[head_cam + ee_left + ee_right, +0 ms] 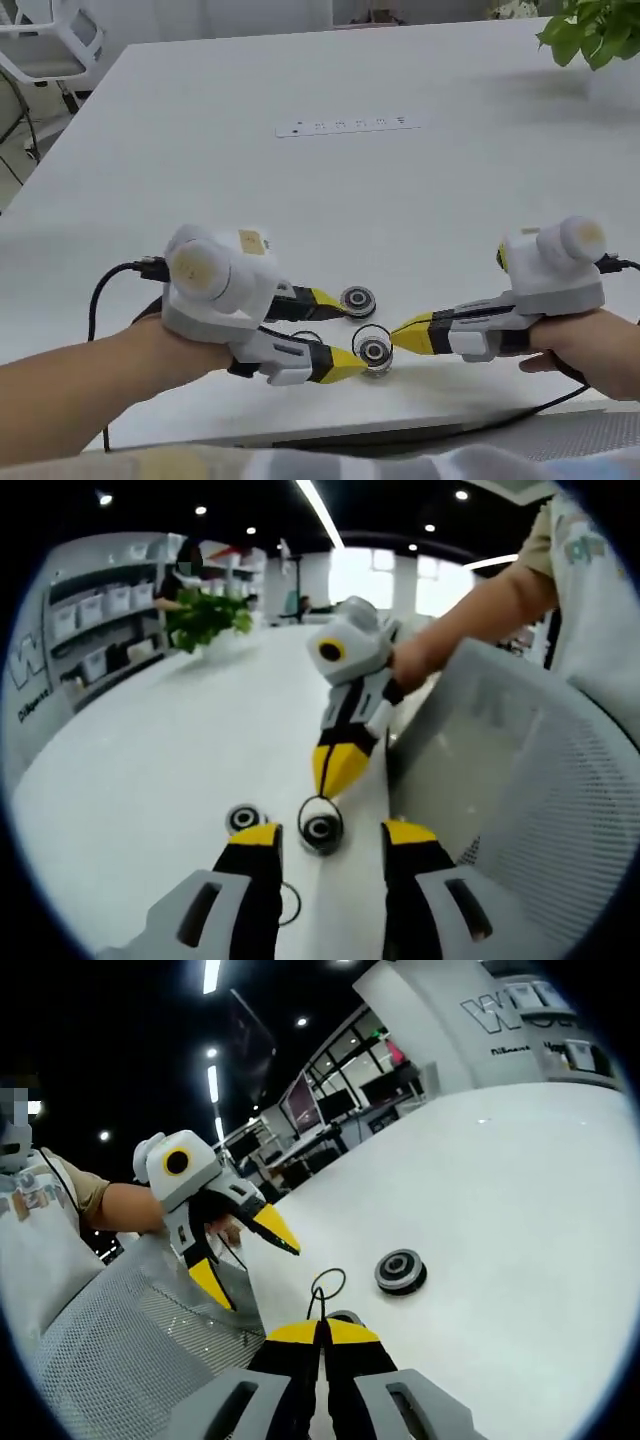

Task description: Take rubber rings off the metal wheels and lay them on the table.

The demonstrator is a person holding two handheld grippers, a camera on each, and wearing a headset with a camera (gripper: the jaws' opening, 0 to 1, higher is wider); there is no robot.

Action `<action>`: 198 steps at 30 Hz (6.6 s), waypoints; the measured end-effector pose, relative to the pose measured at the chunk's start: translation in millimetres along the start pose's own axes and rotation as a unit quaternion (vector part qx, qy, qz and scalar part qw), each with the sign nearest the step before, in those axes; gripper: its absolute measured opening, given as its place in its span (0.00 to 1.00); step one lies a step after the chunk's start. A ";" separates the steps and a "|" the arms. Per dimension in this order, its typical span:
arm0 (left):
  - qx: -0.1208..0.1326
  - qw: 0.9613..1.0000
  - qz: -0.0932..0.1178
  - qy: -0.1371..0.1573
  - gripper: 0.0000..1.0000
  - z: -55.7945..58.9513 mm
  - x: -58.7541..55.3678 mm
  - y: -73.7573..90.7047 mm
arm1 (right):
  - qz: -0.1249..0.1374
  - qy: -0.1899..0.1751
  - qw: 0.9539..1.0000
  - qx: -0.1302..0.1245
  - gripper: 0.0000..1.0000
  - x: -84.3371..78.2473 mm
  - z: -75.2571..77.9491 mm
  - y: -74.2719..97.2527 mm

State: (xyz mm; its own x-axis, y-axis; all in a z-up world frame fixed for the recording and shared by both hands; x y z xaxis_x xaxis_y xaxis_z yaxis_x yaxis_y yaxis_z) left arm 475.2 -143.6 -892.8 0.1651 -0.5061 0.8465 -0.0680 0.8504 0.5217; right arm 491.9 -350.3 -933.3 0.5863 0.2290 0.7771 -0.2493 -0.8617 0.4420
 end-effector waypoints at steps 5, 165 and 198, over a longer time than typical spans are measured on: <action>0.012 1.000 0.003 0.002 0.46 0.2 -2.6 18.0 | 0.002 0.002 1.000 0.006 0.00 8.5 -3.7 -2.6; 0.037 0.997 -0.030 0.068 0.29 -77.2 -12.5 -45.9 | -0.048 0.144 0.986 -0.072 0.23 18.2 50.0 -43.3; 0.087 0.994 -0.038 0.059 0.14 -74.0 -9.8 -57.4 | -0.048 0.203 0.974 -0.085 0.27 23.4 47.9 -55.3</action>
State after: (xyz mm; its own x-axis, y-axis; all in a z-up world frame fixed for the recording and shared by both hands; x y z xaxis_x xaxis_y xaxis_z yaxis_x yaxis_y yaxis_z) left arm 550.3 -176.7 -938.9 0.2895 -0.5392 0.7909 -0.2189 0.7671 0.6030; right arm 556.3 -319.0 -961.1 0.2691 0.4938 0.8269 -0.3521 -0.7487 0.5617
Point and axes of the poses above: the centre of the closed fingertips' face, and the gripper's own axes: y roughly backward along the fingers, z roughly to its right, x roughly out of its top, the point moved 10 cm from there along y, roughly backward along the fingers, and after that the axes turned 8 degrees about -x, right-handed, at the moved point
